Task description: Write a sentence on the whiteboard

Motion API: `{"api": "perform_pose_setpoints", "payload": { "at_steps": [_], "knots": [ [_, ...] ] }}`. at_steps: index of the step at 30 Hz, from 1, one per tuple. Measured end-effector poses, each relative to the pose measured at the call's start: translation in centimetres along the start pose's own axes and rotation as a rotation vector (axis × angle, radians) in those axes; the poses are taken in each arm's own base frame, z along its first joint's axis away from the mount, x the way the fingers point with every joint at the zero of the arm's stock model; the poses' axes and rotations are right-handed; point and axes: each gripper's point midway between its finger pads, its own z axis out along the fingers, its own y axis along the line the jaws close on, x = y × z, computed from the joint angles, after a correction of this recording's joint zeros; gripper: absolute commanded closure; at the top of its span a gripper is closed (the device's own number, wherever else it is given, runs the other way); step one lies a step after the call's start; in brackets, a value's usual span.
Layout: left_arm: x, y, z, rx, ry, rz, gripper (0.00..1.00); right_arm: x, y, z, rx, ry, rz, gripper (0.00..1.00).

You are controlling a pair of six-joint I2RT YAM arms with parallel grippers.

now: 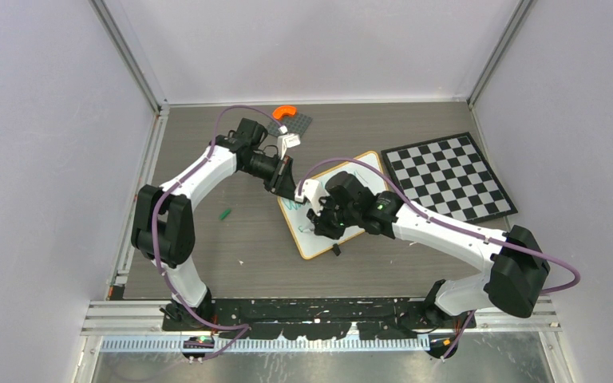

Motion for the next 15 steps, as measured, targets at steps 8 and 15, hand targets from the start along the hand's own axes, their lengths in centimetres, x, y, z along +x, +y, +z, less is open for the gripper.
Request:
{"api": "perform_pose_setpoints", "payload": {
  "at_steps": [8,15],
  "knots": [
    [0.0,0.0,0.0,0.0,0.0,0.001,1.0,0.17,-0.19,-0.09,0.012,0.01,-0.002,1.0],
    [0.0,0.01,0.0,0.0,0.0,0.001,1.0,-0.38,-0.54,-0.34,0.03,0.003,-0.003,1.0]
  ]
}}
